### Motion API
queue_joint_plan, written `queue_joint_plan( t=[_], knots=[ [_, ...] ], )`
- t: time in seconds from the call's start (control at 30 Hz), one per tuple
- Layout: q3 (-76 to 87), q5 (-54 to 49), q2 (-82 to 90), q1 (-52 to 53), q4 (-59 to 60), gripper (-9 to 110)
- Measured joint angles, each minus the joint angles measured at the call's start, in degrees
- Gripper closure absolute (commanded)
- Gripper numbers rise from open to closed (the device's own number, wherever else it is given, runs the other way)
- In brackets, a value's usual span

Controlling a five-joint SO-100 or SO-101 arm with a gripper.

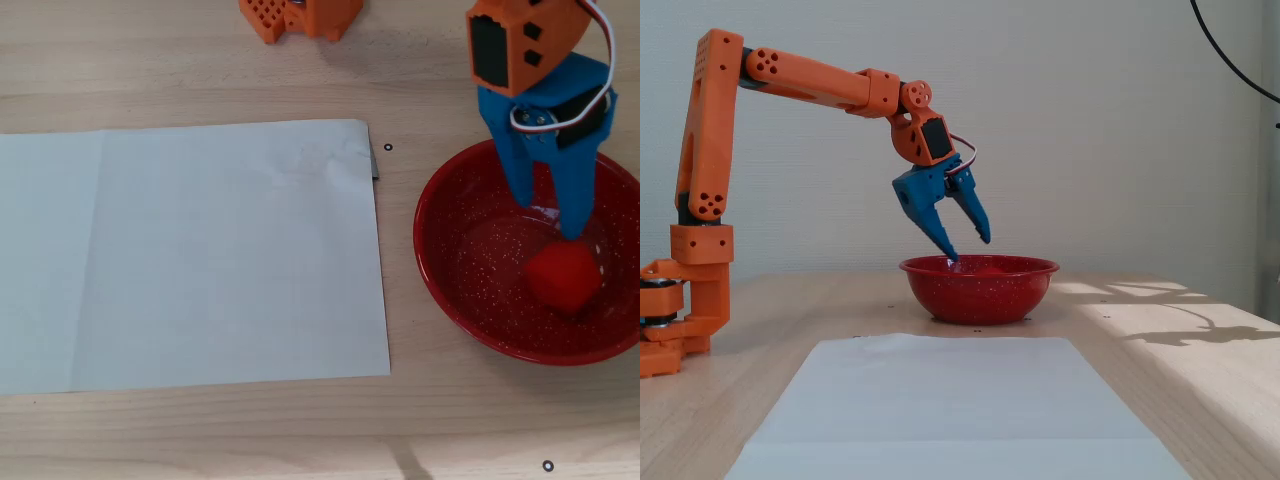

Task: Grasp the red cube and put it in the red bowl

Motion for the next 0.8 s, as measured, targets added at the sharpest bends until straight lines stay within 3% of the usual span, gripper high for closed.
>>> queue_joint_plan(
  t=[0.23, 0.43, 0.6, 0.8],
  knots=[
    [-9.23, 0.0, 0.09, 0.0, 10.72, 101],
    [-18.02, 0.09, 1.49, -1.58, 23.2, 101],
    [-18.46, 0.09, 10.9, -9.32, 30.5, 101],
    [-13.62, 2.55, 24.79, -16.61, 32.7, 101]
  ],
)
